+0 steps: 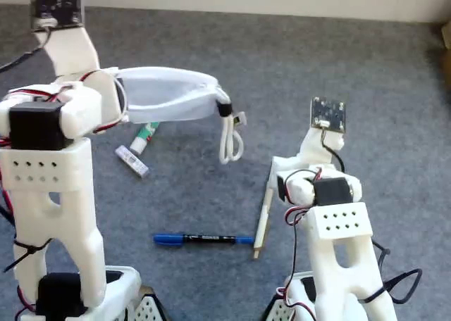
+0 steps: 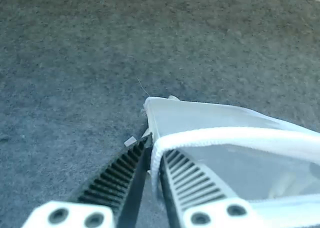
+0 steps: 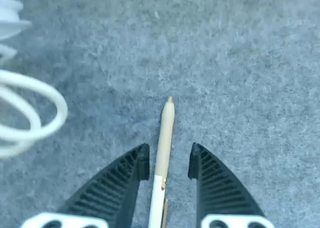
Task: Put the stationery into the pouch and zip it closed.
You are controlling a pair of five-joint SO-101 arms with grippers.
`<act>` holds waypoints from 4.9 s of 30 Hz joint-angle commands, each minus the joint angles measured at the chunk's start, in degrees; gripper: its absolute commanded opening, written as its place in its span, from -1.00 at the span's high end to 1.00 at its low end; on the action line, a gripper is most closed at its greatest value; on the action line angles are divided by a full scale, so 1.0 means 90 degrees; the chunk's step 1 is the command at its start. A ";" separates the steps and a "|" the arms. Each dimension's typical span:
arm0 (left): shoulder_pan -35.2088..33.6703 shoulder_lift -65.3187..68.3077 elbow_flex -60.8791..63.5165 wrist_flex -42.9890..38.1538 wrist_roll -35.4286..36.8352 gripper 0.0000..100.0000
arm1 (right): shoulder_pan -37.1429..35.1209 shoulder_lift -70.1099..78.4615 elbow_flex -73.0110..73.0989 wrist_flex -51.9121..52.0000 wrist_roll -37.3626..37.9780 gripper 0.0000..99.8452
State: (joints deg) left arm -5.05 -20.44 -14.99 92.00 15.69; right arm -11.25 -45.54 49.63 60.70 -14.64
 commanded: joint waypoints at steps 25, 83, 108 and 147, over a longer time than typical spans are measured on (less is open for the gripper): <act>-0.0161 -0.0024 0.0024 0.0166 0.0274 0.99 | -0.0591 0.2818 -0.0806 -0.0669 -0.1221 0.74; 0.0083 -0.0034 0.0542 0.0176 0.0283 0.99 | -0.0190 0.4029 -0.0816 -0.1538 -0.0664 0.99; 0.1607 -0.0005 0.0767 0.0244 0.0293 0.99 | 0.1294 0.2115 -0.0601 -0.1558 -0.0654 0.99; 0.1568 -0.0024 0.1685 -0.0420 0.0254 0.99 | 0.0024 -0.3189 0.0239 -0.2125 0.0293 0.99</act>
State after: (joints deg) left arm 8.40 -21.23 -1.01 88.84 17.71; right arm -10.02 -72.62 54.46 45.23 -12.79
